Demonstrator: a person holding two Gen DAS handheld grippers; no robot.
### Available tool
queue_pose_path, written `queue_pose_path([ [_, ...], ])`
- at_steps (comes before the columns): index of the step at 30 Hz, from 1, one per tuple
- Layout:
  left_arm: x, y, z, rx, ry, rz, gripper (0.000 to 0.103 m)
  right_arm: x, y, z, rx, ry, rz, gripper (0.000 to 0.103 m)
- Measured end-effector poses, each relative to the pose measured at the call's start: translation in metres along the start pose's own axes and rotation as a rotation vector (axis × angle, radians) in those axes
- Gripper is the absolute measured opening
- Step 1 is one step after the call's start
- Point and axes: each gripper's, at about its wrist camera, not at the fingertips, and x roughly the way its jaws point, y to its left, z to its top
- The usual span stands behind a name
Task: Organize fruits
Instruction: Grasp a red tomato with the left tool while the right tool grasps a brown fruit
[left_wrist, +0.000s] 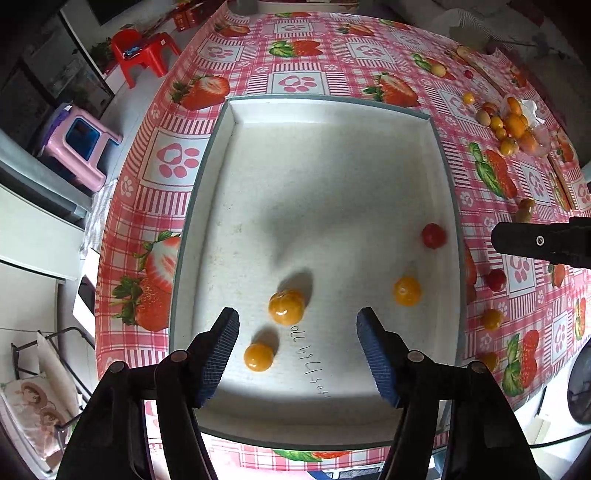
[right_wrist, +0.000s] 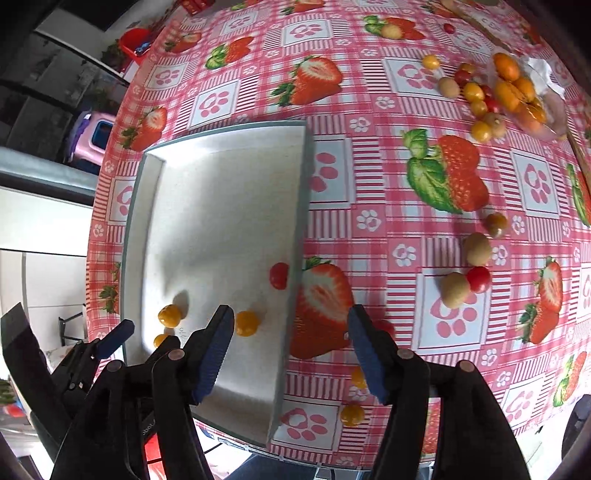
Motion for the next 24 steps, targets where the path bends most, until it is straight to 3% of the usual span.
queue_pose_path([
  [10,-0.021,-0.093,0.019,0.174,-0.056,-0.133,0.067,-0.022,-0.125,-0.004,0.235,-0.029,-0.106,0.068],
  [18,0.004,-0.152,0.021,0.239,0.007,-0.164,0.067,-0.022,-0.157,0.003,0.271,-0.026,-0.077,0.068],
  [24,0.03,-0.162,0.019,0.219,0.059,-0.11,0.067,-0.01,-0.157,0.015,0.262,-0.009,-0.04,0.068],
])
